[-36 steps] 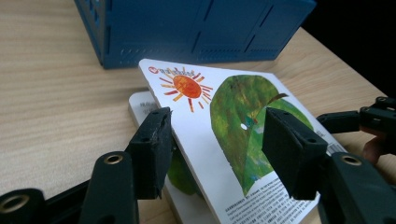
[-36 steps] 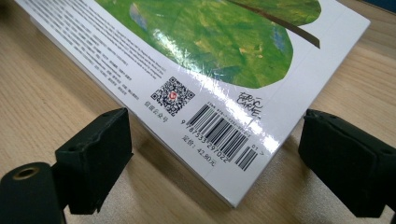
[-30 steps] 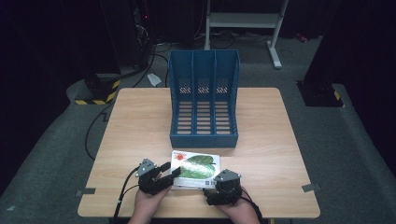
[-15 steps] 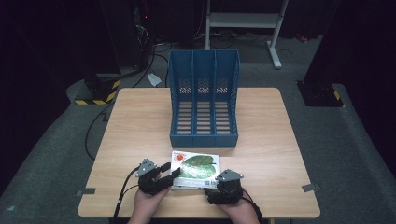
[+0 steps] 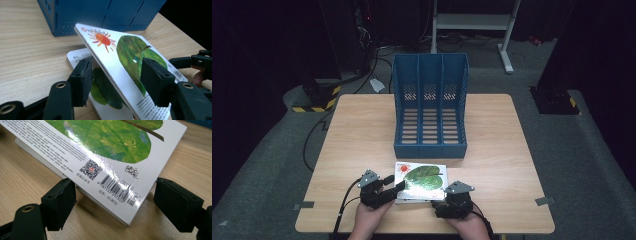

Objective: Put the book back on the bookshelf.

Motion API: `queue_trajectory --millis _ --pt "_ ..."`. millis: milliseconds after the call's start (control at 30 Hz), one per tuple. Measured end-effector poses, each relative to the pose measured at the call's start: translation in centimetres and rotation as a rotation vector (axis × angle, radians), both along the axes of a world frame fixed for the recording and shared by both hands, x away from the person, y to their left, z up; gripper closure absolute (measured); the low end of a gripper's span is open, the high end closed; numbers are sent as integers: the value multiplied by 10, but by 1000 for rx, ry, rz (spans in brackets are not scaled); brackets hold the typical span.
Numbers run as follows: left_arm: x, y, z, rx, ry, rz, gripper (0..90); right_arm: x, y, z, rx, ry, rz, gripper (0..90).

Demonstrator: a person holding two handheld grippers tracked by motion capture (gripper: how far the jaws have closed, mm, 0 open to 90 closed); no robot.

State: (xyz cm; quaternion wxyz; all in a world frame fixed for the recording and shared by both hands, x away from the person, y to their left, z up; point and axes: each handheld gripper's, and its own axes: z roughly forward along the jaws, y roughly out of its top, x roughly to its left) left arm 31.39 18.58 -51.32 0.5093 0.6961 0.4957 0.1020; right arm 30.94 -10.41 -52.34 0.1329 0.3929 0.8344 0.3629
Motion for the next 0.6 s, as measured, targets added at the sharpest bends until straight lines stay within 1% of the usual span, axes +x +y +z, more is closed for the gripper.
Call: queue_trajectory --millis 100,133,167,233,333,367,433,500,533,567,600 --pt "2 -2 -3 -2 36 -25 416 0 0 0 -8 -6 2 176" --pt "3 -4 -4 -10 51 -38 423 0 0 0 -10 -9 5 176" --pt "4 -4 -5 -7 60 -53 438 0 1 0 -12 -5 4 176" --pt "5 -4 -6 -14 70 -59 451 0 0 0 -11 -4 12 176" --pt "6 -2 -6 -16 74 -73 478 0 -5 2 15 24 32 189" --pt "6 -2 -6 -12 79 -82 479 0 -7 2 26 28 40 203" --pt "6 -1 -6 -12 74 -91 484 0 -13 5 55 47 49 214" --pt "6 0 -5 -6 72 -101 485 -1 -18 8 73 34 35 217" --pt "6 -1 -5 -7 71 -103 487 -1 -20 10 85 27 15 228" --pt "6 -1 -5 -8 73 -105 493 0 -22 11 93 6 9 244" --pt "7 0 -5 -5 74 -109 499 1 -24 12 104 6 2 261"
